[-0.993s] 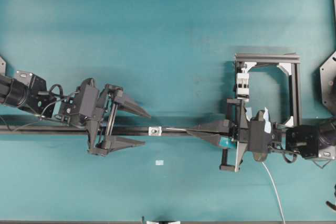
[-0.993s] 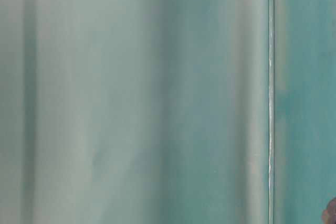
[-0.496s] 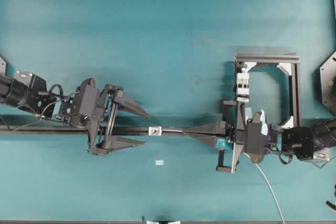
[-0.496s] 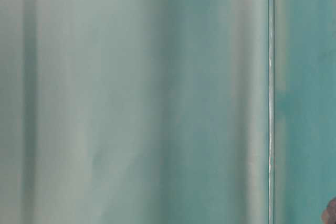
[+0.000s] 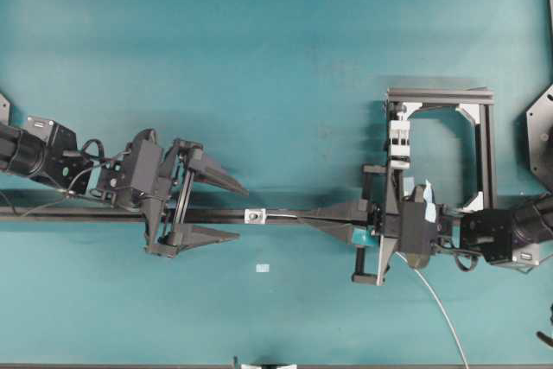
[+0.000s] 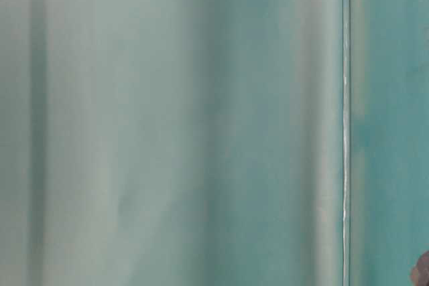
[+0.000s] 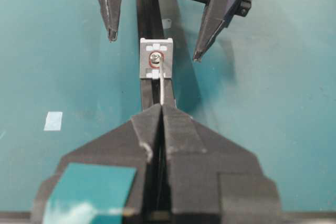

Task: Insert the wire through the hole in the metal fitting marked with a red label. (retake)
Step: 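Align the wire tip with the red-marked hole and push it through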

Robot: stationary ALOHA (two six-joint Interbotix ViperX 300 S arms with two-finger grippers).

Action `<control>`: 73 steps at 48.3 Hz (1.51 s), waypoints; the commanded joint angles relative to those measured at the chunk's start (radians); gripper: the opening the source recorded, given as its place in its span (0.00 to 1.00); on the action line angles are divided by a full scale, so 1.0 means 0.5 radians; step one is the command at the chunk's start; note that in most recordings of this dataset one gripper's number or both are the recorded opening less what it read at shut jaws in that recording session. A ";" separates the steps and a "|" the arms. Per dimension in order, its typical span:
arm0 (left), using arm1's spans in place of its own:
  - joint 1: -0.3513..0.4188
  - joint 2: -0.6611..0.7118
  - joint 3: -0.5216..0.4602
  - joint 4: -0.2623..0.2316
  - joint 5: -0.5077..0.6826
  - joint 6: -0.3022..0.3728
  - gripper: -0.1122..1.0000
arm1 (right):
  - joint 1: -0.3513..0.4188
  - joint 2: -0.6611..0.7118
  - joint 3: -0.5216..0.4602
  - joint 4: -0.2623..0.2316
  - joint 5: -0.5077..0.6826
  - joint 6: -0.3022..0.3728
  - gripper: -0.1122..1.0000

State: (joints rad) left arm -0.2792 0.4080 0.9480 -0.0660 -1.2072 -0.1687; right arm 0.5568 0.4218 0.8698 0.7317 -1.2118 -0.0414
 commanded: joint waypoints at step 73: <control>0.003 -0.058 -0.006 0.000 0.006 0.018 0.70 | -0.172 0.037 -0.230 -0.104 0.199 -0.117 0.12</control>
State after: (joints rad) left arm -0.2777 0.4080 0.9480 -0.0660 -1.2026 -0.1611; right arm 0.4878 0.4495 0.7670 0.6857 -1.1213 -0.1012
